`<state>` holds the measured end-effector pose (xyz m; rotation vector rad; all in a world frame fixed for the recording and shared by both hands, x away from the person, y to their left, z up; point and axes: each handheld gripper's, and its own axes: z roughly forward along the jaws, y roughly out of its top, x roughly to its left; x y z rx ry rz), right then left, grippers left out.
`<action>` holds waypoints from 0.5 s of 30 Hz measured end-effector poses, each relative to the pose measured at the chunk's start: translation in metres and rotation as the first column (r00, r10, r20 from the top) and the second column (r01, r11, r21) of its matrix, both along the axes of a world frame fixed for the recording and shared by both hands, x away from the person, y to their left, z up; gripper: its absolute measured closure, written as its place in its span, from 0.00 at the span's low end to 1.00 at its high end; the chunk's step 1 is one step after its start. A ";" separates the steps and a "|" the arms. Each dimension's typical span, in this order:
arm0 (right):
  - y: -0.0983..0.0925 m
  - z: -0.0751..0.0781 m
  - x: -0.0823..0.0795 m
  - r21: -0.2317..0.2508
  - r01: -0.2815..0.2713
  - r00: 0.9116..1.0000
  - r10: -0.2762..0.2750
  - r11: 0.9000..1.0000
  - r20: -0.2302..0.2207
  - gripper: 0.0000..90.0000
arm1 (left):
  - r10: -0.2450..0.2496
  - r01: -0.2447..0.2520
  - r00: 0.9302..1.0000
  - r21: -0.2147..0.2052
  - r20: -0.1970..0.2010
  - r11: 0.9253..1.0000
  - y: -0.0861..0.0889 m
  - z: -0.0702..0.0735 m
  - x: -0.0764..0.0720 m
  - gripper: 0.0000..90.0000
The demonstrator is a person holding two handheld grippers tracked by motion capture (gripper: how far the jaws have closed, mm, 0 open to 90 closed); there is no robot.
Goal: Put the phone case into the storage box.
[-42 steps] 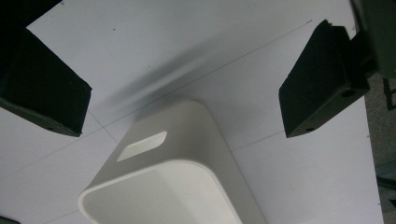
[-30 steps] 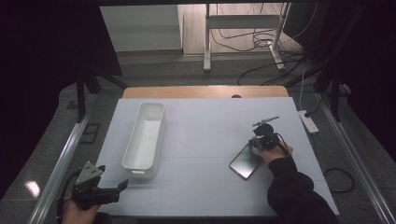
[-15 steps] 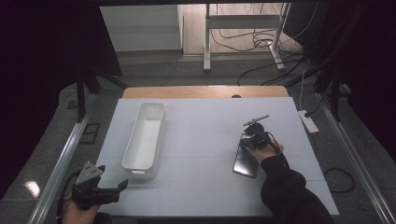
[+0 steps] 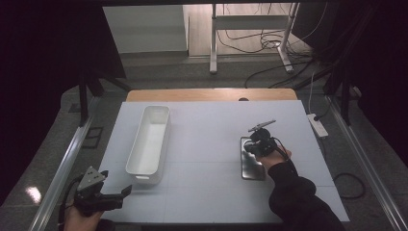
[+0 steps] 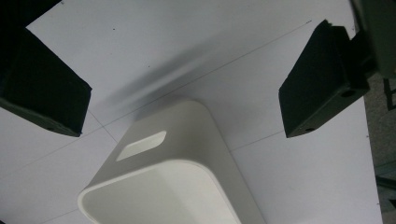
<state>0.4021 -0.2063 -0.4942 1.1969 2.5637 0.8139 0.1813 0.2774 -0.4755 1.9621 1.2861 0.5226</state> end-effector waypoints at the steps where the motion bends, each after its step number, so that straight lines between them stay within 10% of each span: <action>1: -0.002 0.001 -0.003 -0.003 -0.006 1.000 0.006 1.000 0.003 1.00 | 0.000 0.000 1.000 0.000 0.000 1.000 0.000 0.000 0.000 0.03; 15: -0.026 0.006 -0.051 0.003 -0.017 0.999 0.017 1.000 -0.030 1.00 | 0.001 -0.001 1.000 -0.001 0.002 1.000 0.000 0.000 0.000 0.03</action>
